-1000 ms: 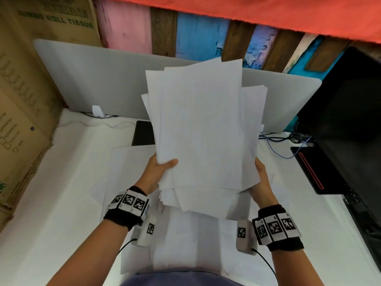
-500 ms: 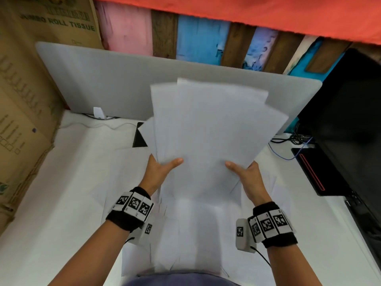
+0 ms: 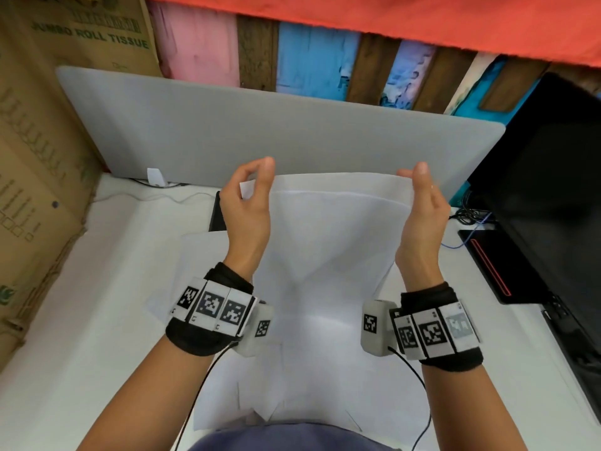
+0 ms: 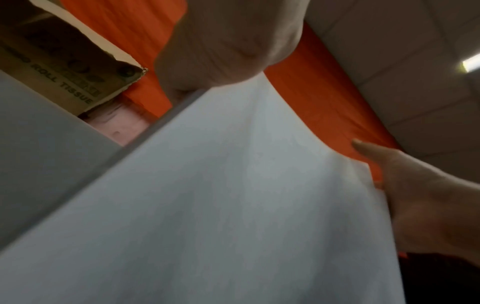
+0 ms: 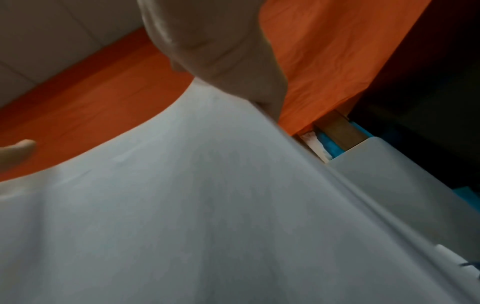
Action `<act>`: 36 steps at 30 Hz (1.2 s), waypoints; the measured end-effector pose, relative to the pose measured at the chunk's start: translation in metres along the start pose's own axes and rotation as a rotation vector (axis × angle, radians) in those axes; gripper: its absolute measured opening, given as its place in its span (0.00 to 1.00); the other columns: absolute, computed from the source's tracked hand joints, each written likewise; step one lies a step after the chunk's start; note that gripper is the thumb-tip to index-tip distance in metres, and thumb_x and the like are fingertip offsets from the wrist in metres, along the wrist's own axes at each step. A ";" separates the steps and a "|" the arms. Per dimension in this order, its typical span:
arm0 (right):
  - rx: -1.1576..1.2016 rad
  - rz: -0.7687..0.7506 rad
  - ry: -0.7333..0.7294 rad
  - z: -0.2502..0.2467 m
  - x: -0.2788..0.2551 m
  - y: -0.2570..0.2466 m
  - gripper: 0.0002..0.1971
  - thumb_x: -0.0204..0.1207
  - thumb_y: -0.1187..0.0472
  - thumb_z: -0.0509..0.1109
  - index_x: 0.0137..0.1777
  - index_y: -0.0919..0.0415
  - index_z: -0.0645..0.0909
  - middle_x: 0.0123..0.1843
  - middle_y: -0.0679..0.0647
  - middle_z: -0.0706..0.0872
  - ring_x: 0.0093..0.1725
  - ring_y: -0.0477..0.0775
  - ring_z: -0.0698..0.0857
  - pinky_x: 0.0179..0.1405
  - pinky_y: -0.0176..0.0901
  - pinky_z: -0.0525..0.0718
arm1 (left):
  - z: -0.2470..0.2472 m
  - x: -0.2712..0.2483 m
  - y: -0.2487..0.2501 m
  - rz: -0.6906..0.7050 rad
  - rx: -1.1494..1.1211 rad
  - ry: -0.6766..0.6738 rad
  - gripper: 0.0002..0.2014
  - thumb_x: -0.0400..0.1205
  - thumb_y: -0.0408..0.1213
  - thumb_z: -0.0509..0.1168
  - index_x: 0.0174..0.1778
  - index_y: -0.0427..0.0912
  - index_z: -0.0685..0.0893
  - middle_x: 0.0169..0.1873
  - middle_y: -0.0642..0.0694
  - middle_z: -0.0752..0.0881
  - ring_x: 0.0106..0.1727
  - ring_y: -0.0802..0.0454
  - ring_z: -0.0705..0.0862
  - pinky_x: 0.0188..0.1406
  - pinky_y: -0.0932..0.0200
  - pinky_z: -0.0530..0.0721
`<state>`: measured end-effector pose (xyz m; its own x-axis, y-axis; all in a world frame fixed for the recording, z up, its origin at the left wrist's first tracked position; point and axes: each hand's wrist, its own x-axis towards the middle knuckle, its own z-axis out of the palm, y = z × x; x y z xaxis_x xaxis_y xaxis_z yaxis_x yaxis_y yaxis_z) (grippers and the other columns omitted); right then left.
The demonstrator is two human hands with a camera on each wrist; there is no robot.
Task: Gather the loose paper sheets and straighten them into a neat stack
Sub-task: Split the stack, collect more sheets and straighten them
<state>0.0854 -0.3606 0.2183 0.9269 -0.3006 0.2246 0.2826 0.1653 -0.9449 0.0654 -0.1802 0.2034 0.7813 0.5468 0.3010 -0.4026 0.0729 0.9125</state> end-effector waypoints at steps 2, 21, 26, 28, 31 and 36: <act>0.004 -0.033 0.065 0.001 0.000 -0.001 0.10 0.69 0.50 0.68 0.41 0.56 0.84 0.36 0.43 0.85 0.46 0.43 0.83 0.56 0.41 0.81 | 0.003 -0.001 0.001 -0.017 0.007 0.051 0.05 0.79 0.37 0.66 0.49 0.44 0.83 0.32 0.64 0.83 0.36 0.75 0.81 0.42 0.81 0.74; -0.284 0.560 -0.340 -0.054 -0.048 0.122 0.13 0.72 0.67 0.73 0.55 0.57 0.80 0.51 0.53 0.87 0.47 0.48 0.87 0.41 0.31 0.86 | -0.064 -0.041 -0.098 -0.492 0.289 -0.420 0.15 0.71 0.33 0.75 0.49 0.52 0.83 0.46 0.58 0.88 0.45 0.69 0.87 0.66 0.47 0.81; -0.311 0.493 -0.210 -0.052 -0.042 0.119 0.10 0.76 0.62 0.70 0.57 0.60 0.81 0.51 0.56 0.87 0.55 0.59 0.85 0.56 0.45 0.83 | -0.076 -0.046 -0.106 -0.582 0.250 -0.495 0.22 0.60 0.55 0.79 0.46 0.52 0.83 0.36 0.67 0.90 0.41 0.69 0.87 0.45 0.67 0.84; -0.263 0.465 -0.183 -0.049 -0.038 0.106 0.07 0.75 0.62 0.70 0.52 0.56 0.81 0.47 0.51 0.87 0.50 0.54 0.86 0.49 0.40 0.85 | -0.074 -0.042 -0.100 -0.575 0.236 -0.498 0.24 0.58 0.56 0.80 0.46 0.51 0.83 0.36 0.64 0.91 0.41 0.64 0.88 0.38 0.72 0.84; -0.166 0.404 -0.188 -0.042 -0.034 0.087 0.07 0.73 0.64 0.72 0.48 0.52 0.80 0.44 0.46 0.87 0.42 0.43 0.86 0.36 0.28 0.83 | -0.065 -0.037 -0.090 -0.532 0.214 -0.405 0.15 0.68 0.38 0.77 0.45 0.53 0.80 0.40 0.58 0.88 0.45 0.62 0.85 0.44 0.66 0.83; -0.120 0.349 -0.237 -0.041 -0.032 0.079 0.10 0.71 0.68 0.74 0.46 0.53 0.81 0.44 0.46 0.87 0.39 0.38 0.87 0.38 0.28 0.85 | -0.064 -0.029 -0.070 -0.411 0.128 -0.407 0.25 0.52 0.54 0.80 0.44 0.54 0.84 0.36 0.64 0.90 0.43 0.63 0.87 0.38 0.74 0.83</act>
<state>0.0683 -0.3763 0.1267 0.9967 -0.0195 -0.0782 -0.0757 0.1044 -0.9916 0.0401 -0.1480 0.1128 0.9913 0.1295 -0.0249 0.0125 0.0955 0.9953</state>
